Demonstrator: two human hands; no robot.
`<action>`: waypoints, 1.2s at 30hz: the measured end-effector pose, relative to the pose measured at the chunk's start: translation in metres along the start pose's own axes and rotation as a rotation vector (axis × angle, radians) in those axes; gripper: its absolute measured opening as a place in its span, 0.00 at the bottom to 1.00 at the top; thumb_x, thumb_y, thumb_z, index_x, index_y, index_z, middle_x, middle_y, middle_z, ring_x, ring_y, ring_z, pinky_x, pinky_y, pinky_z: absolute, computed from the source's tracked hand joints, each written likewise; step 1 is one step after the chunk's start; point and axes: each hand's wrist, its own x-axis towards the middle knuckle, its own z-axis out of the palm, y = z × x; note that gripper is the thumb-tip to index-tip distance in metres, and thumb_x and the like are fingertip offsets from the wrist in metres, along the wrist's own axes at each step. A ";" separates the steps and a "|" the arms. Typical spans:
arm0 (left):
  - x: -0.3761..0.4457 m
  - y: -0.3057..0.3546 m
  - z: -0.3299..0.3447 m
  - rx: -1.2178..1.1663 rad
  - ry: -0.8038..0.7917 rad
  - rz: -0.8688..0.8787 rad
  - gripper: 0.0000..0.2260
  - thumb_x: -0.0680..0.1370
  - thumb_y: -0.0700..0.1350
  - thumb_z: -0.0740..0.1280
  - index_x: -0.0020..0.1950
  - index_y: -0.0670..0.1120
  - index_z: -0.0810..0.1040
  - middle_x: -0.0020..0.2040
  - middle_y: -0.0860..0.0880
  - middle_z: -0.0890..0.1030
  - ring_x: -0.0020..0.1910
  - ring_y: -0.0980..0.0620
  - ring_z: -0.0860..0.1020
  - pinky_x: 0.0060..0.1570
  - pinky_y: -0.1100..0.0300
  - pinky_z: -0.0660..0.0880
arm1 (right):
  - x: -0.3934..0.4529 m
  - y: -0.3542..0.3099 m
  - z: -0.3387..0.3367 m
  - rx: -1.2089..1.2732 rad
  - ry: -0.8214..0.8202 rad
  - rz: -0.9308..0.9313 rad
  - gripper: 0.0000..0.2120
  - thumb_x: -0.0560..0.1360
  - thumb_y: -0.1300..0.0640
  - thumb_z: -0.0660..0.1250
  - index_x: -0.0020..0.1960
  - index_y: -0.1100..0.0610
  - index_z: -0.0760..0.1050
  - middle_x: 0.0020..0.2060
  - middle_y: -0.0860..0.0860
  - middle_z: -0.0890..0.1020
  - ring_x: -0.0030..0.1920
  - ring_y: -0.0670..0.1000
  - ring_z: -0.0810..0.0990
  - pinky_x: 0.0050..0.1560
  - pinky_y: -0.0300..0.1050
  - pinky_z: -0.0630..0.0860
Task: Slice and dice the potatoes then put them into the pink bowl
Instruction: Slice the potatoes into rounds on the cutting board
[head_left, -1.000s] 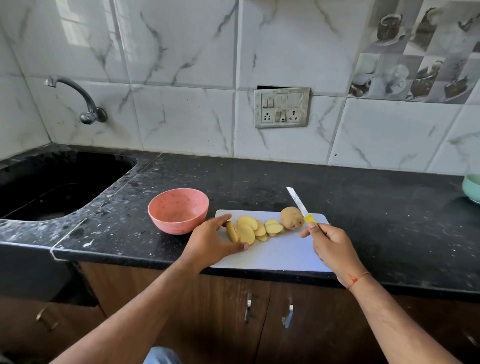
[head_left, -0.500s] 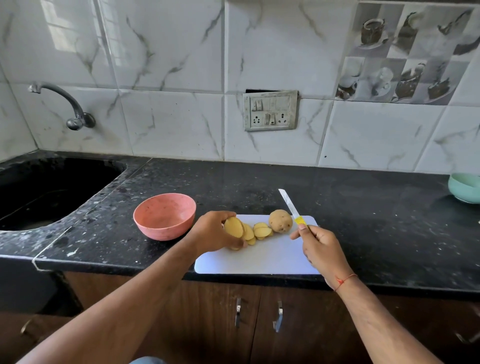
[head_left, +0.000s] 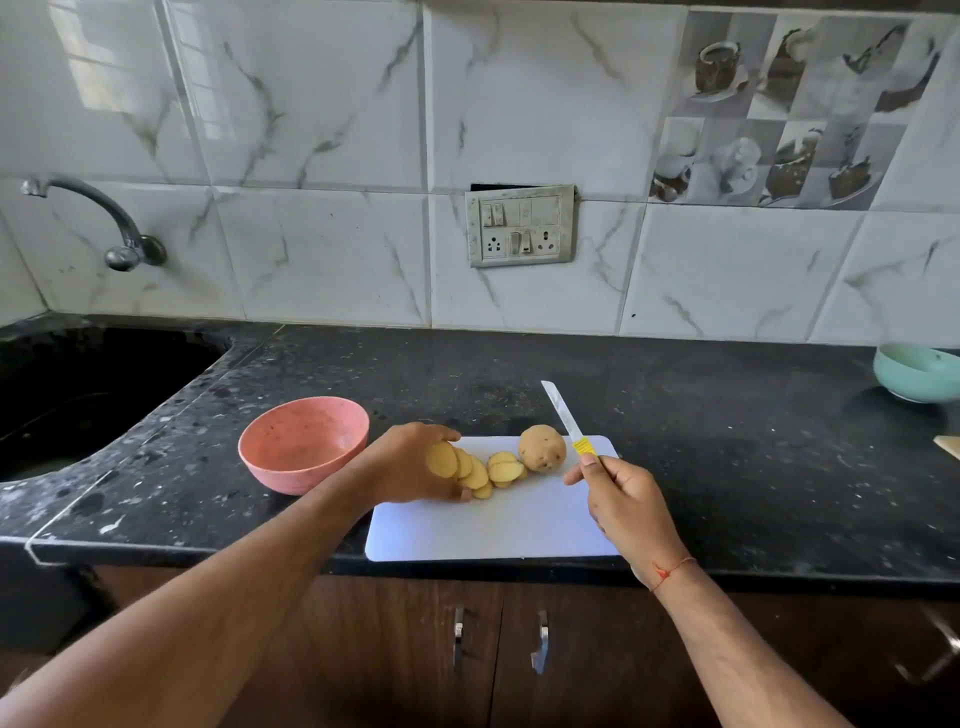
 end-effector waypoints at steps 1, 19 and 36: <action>0.002 0.001 -0.001 0.018 -0.004 0.007 0.41 0.67 0.64 0.82 0.77 0.58 0.74 0.72 0.55 0.78 0.68 0.53 0.77 0.60 0.62 0.72 | 0.000 0.000 0.000 0.008 0.000 -0.001 0.18 0.85 0.49 0.62 0.42 0.50 0.85 0.27 0.53 0.67 0.28 0.50 0.66 0.31 0.43 0.66; 0.055 0.083 0.012 0.101 -0.162 0.202 0.49 0.66 0.71 0.77 0.83 0.57 0.64 0.77 0.55 0.75 0.76 0.50 0.73 0.75 0.43 0.69 | -0.001 0.001 -0.006 0.145 0.048 0.024 0.18 0.86 0.50 0.61 0.45 0.56 0.84 0.27 0.55 0.64 0.25 0.48 0.61 0.26 0.41 0.61; 0.002 0.048 -0.013 -0.218 0.180 0.167 0.37 0.67 0.62 0.82 0.75 0.56 0.78 0.62 0.59 0.83 0.57 0.60 0.81 0.61 0.61 0.79 | 0.002 0.000 0.000 -0.009 0.058 0.001 0.17 0.86 0.50 0.62 0.43 0.53 0.83 0.25 0.49 0.67 0.27 0.49 0.65 0.30 0.42 0.65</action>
